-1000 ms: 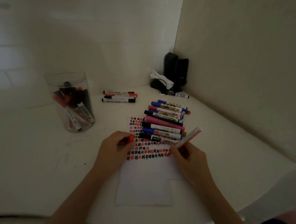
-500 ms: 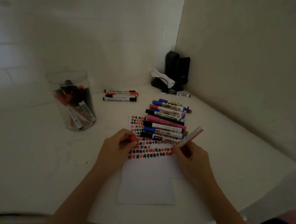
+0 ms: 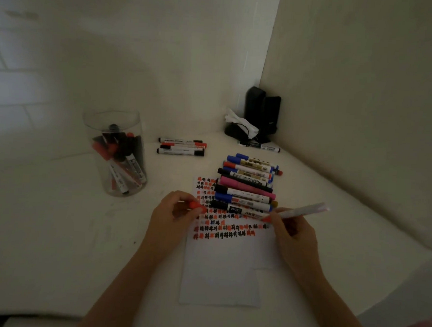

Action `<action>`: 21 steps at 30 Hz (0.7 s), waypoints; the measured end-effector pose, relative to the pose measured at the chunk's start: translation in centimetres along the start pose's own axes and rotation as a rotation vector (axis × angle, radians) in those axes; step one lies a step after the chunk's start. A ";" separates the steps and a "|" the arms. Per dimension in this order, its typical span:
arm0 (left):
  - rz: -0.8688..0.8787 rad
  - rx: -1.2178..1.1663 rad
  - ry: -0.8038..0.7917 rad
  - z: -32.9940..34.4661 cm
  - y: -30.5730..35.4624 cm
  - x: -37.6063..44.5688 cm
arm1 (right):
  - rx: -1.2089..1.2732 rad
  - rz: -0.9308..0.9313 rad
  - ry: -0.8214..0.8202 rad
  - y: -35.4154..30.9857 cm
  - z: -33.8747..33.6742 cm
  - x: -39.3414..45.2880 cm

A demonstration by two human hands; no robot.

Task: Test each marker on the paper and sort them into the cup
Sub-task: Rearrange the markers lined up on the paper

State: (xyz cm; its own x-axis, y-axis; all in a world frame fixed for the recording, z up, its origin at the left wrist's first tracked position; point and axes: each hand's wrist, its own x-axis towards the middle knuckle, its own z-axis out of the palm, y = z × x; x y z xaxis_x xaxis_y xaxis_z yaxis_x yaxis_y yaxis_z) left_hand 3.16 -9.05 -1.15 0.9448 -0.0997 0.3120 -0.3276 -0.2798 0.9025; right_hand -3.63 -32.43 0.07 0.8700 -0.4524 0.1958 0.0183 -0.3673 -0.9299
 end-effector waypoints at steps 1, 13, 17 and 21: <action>-0.003 -0.028 0.001 -0.2 0.1 -0.1 | 0.020 -0.003 0.006 -0.4 0.0 0.0; -0.052 -0.312 0.012 -1.2 0.7 -0.3 | 0.335 0.121 -0.117 -6.3 6.2 -1.7; -0.085 -0.353 0.021 -1.3 0.4 -0.2 | 0.330 0.120 -0.098 -6.6 6.9 -1.7; -0.071 -0.359 -0.005 -1.3 0.4 -0.2 | 0.318 0.139 -0.092 -6.8 7.4 -1.7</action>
State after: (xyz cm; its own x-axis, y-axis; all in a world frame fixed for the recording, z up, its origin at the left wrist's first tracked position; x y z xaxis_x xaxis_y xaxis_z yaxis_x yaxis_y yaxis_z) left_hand 2.85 -7.89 -0.46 0.9648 -0.0966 0.2446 -0.2389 0.0668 0.9688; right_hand -1.59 -23.19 3.78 0.9155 -0.3998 0.0452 0.0364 -0.0297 -0.9989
